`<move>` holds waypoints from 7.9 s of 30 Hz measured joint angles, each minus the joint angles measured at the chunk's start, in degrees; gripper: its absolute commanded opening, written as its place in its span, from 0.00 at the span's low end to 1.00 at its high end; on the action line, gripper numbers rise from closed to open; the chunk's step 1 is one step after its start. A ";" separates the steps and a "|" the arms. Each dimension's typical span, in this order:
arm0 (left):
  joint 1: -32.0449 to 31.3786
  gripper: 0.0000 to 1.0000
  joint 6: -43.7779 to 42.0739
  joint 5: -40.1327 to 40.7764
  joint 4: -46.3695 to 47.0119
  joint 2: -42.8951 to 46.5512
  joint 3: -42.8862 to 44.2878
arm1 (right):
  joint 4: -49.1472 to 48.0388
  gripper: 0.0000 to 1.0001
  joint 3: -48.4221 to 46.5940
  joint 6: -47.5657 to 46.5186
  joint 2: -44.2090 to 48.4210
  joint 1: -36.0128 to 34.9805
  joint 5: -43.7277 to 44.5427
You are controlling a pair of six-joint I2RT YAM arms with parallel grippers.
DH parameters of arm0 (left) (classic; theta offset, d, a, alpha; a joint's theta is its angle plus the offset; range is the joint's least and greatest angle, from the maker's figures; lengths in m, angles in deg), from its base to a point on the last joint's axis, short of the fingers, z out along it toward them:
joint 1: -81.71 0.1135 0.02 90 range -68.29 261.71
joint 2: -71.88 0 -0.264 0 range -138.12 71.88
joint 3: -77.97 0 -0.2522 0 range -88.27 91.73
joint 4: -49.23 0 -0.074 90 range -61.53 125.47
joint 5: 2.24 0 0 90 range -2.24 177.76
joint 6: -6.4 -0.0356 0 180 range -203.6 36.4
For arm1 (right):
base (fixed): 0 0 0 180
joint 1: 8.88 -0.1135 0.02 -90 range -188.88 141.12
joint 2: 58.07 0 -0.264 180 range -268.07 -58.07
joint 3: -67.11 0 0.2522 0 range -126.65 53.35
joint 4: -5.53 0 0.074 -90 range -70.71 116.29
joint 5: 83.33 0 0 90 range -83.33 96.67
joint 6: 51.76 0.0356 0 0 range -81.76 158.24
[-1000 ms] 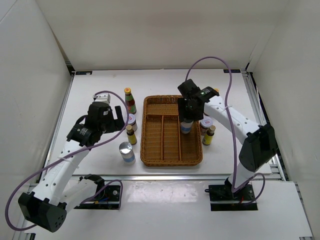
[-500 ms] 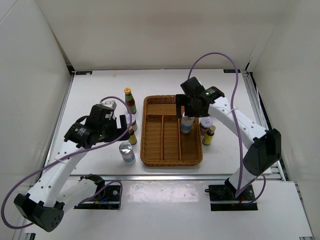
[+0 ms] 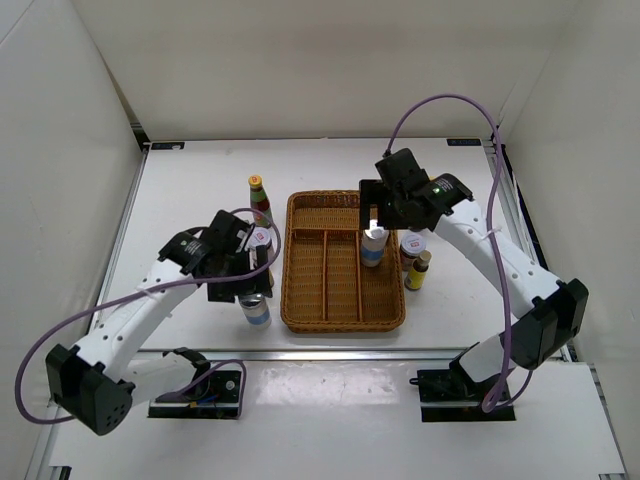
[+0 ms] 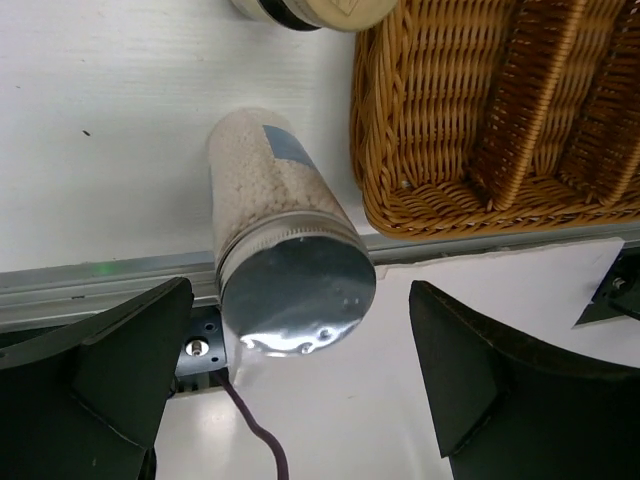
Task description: Organize the condiment bottles
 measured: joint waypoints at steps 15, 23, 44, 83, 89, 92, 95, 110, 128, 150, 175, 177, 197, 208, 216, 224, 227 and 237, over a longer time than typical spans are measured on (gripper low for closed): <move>-2.91 0.24 1.90 2.34 -5.35 -7.56 5.64 | 1.42 1.00 0.00 -0.70 4.17 0.00 0.92; -7.65 0.11 0.79 5.38 -10.60 -13.84 29.42 | 3.58 1.00 0.00 -2.43 8.07 1.84 2.93; -30.88 0.11 -9.40 2.69 0.70 -50.18 56.98 | 6.99 1.00 0.44 -7.65 17.38 20.15 1.27; -30.71 1.00 -13.20 13.33 -8.57 -59.89 66.86 | 0.24 0.75 20.72 -4.20 14.47 20.85 -14.03; -30.08 1.00 -13.64 17.03 -7.19 -48.37 71.60 | -1.25 0.71 23.76 -4.15 9.84 20.90 -13.40; -29.22 1.00 -13.70 20.46 -6.16 -39.01 72.28 | -1.53 0.68 24.06 -3.98 8.87 20.79 -13.38; -27.71 1.00 -14.03 26.77 -4.28 -29.59 69.18 | -2.29 0.65 24.06 -3.78 8.90 20.61 -13.33; -9.60 1.00 -15.32 43.28 8.52 2.27 16.39 | -3.17 0.58 24.04 -3.43 8.09 20.09 -12.96; -1.86 1.00 -15.69 39.80 18.12 10.08 -2.54 | -1.84 0.03 21.81 -4.74 5.70 20.09 -11.13; -1.84 1.00 -15.06 38.45 21.14 12.00 -4.02 | 13.73 0.00 -17.49 -8.11 4.13 11.96 -9.38; -1.84 1.00 -15.52 34.97 21.84 11.76 -4.74 | -0.28 0.00 -14.27 -12.41 -20.68 -4.61 -8.85; -1.84 1.00 -15.78 33.48 22.32 11.74 -4.87 | -1.73 0.00 -13.86 -12.46 -22.62 -4.61 -9.01; -3.34 1.00 -18.49 19.37 26.38 5.22 -5.64 | -5.60 0.99 -12.07 -10.97 -24.50 -4.61 -8.15; -3.78 0.94 -16.24 16.70 27.28 -5.35 -5.42 | -4.79 0.99 -15.69 -10.69 -11.93 -4.61 -5.97; -3.80 0.70 -14.36 17.00 27.30 -8.68 -4.79 | -4.68 0.99 -16.28 -10.67 -2.45 -4.61 -4.79; -4.57 0.27 -14.03 18.75 26.95 -10.73 -2.64 | -3.82 0.99 -11.34 -10.56 1.70 -4.61 -3.34; -5.20 0.11 -13.97 19.61 25.59 -10.93 -1.62 | -2.86 0.99 -10.01 -10.45 2.67 -4.61 -2.67; -10.69 0.11 -14.71 20.57 15.72 -11.61 17.09 | -0.37 0.99 -9.51 -10.49 8.72 -3.85 1.53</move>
